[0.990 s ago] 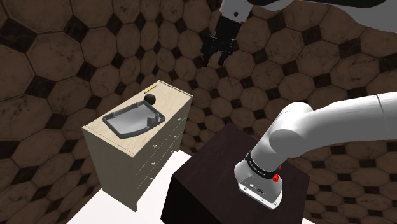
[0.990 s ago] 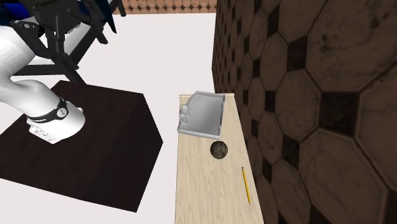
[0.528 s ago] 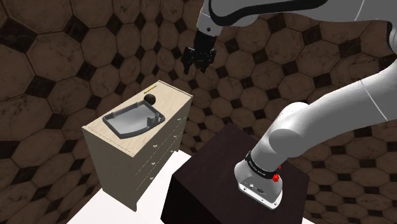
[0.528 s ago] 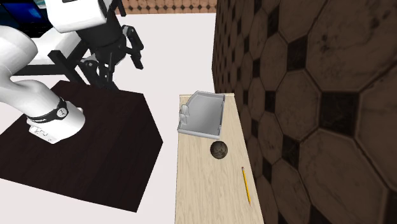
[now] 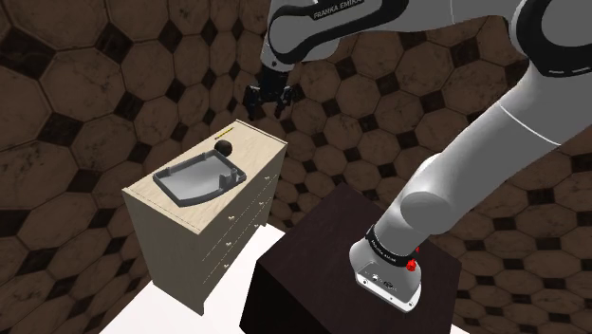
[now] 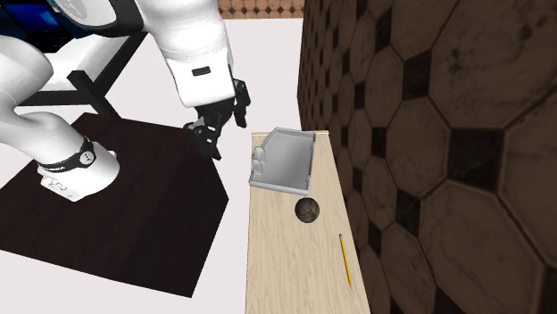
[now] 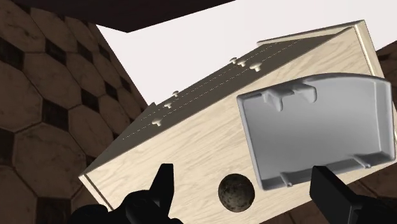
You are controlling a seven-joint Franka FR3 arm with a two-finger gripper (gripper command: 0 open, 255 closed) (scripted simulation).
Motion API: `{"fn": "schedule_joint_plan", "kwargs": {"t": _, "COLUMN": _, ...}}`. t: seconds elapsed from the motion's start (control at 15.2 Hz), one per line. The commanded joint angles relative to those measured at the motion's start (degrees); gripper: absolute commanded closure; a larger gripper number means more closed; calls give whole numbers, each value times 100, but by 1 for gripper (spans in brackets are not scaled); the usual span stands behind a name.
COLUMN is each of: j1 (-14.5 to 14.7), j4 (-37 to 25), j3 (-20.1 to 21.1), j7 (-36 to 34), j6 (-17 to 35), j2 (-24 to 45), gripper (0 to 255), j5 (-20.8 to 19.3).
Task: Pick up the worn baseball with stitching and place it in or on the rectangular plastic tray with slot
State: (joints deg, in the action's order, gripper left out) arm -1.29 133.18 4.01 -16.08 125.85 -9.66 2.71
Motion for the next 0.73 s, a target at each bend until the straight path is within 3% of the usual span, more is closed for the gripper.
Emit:
{"fn": "schedule_joint_plan", "kwargs": {"t": 0.0, "j1": -10, "j4": -199, "j3": 26, "j7": -119, "j6": 212, "j2": 423, "gripper": 0, "j5": -58}}
{"fn": "schedule_joint_plan", "kwargs": {"t": 0.66, "j1": 28, "j4": -1768, "j3": -28, "j7": -676, "j6": 845, "j2": 2723, "gripper": 0, "j5": -422}}
